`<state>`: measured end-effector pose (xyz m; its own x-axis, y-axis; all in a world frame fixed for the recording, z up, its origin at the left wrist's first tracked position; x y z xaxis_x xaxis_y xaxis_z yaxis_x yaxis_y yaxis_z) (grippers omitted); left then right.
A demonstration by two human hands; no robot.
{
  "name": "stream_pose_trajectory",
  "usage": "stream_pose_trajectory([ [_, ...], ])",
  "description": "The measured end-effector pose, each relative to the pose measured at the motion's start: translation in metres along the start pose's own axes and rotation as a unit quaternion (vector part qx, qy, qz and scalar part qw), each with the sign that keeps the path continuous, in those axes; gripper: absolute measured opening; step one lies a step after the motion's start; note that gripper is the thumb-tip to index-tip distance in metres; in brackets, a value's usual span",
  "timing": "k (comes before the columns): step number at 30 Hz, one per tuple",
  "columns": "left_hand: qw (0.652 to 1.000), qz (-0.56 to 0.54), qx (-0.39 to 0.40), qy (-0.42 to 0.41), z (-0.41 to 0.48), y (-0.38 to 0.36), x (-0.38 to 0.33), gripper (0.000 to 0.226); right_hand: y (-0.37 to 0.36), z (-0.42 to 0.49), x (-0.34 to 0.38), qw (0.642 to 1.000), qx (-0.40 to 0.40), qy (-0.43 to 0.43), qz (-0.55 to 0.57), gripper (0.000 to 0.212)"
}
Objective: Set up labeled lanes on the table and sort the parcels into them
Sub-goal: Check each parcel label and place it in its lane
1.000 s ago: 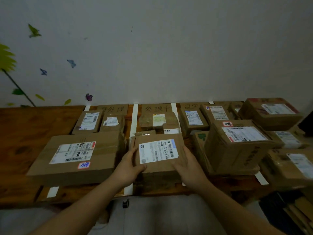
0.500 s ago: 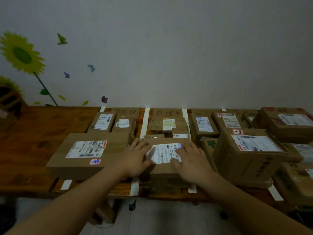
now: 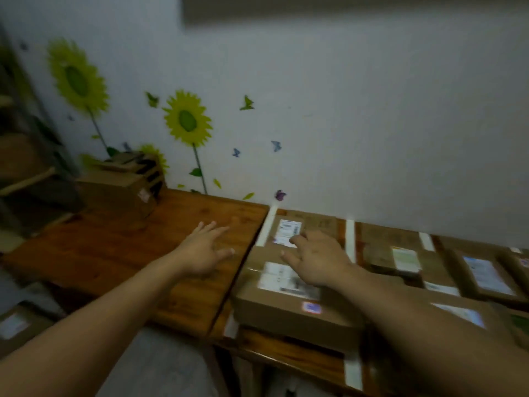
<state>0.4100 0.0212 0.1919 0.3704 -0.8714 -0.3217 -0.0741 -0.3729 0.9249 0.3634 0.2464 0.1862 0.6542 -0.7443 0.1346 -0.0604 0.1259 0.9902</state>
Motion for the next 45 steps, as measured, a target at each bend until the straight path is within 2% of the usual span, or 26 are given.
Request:
stream_pose_trajectory([
  [4,0.997,-0.057,-0.002,0.058,0.025,0.057,0.116,0.070,-0.002,0.095,0.088,0.999,0.005,0.049,0.000,0.062],
  [13,0.978,-0.141,-0.037,0.152,0.071,0.152,0.280,0.068,-0.016,0.259,0.213,0.994,0.043,0.096,-0.006,0.068],
  [19,0.967,-0.163,-0.033,0.195,0.146,0.181,0.366,0.070,-0.043,0.376,0.258,0.993,0.050,0.110,0.005,0.066],
  [26,0.965,-0.161,-0.040,0.201,0.262,0.230,0.426,0.065,-0.063,0.523,0.292,0.991,0.054,0.114,0.046,0.062],
  [32,0.968,-0.159,-0.030,0.191,0.369,0.251,0.471,0.065,-0.097,0.608,0.319,0.992,0.085,0.062,0.074,0.063],
  [36,0.973,-0.161,-0.002,0.163,0.452,0.250,0.498,0.067,-0.130,0.645,0.327,0.989,0.099,-0.031,0.104,0.064],
  [38,0.973,-0.173,0.012,0.155,0.494,0.241,0.518,0.069,-0.144,0.658,0.328,0.986,0.096,-0.070,0.116,0.058],
  [41,0.962,-0.217,0.058,0.156,0.536,0.228,0.534,0.091,-0.160,0.668,0.330,0.979,0.082,-0.120,0.143,0.046],
  [45,0.962,-0.197,0.094,0.167,0.567,0.216,0.542,0.086,-0.171,0.670,0.335,0.946,0.033,-0.214,0.243,0.035],
])
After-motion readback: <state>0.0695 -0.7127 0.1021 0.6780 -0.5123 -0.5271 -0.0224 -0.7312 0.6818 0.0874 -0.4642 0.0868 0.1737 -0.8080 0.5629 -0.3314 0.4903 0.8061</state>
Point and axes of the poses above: each hand's wrist, its own z-axis towards the middle knuckle, its own y-axis out of the back of the hand, x = y × z, the point moved 4 cm from there along z, towards the middle knuckle, and after that the axes turned 11 degrees about y, right-handed, at the moved point
